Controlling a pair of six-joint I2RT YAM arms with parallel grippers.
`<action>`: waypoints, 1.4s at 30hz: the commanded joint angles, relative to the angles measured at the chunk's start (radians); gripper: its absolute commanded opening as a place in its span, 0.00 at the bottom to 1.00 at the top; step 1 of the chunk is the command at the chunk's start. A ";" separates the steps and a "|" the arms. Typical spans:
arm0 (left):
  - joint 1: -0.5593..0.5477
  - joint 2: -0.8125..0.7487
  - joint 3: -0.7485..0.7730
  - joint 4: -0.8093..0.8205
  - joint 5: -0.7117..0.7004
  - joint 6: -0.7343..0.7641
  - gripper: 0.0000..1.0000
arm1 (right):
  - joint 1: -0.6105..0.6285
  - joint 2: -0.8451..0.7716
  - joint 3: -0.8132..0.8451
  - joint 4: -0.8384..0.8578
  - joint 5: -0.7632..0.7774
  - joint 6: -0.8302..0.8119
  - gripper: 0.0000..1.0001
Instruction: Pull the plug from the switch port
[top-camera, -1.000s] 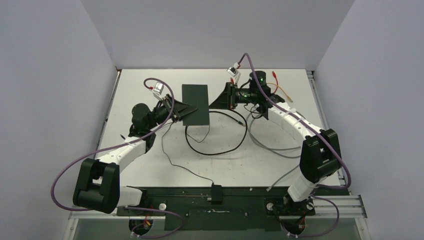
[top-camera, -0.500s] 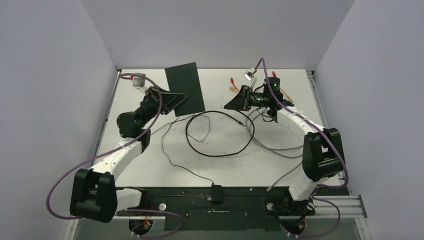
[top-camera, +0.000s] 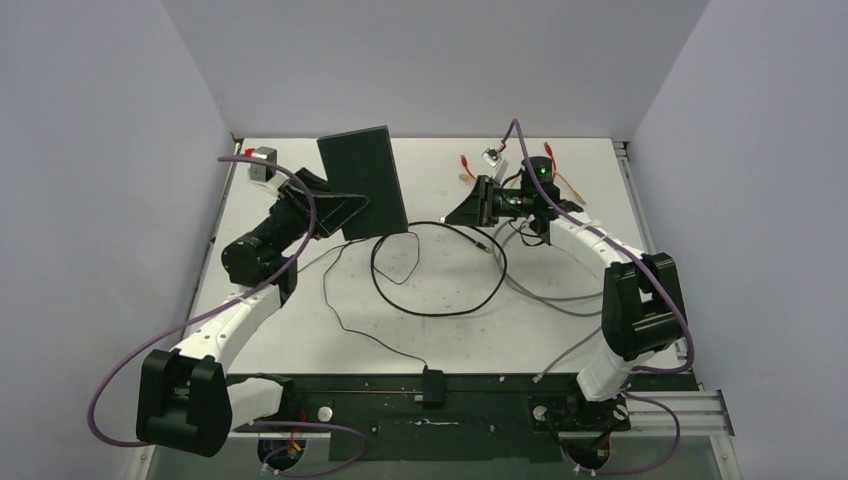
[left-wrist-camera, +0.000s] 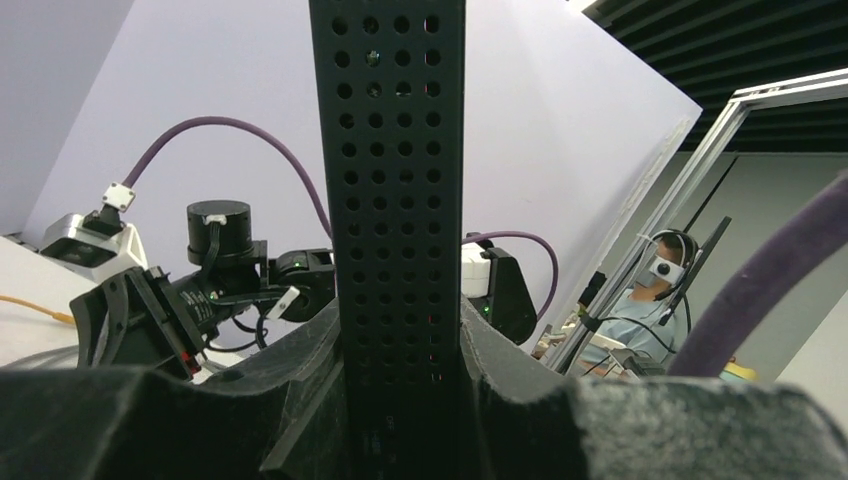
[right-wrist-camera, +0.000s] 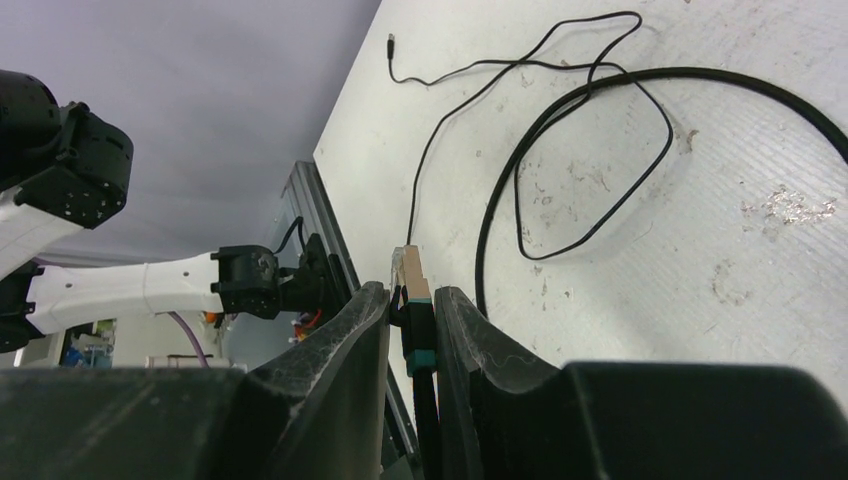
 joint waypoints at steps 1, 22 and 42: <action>0.002 -0.023 0.020 -0.014 -0.009 0.039 0.00 | -0.005 -0.040 0.086 -0.024 0.026 -0.045 0.05; 0.002 -0.109 0.080 -1.156 -0.170 0.730 0.00 | -0.044 -0.128 0.571 -0.338 0.319 -0.100 0.05; 0.056 -0.098 0.085 -1.382 -0.350 0.798 0.00 | -0.065 -0.050 0.741 -0.377 0.374 -0.102 0.05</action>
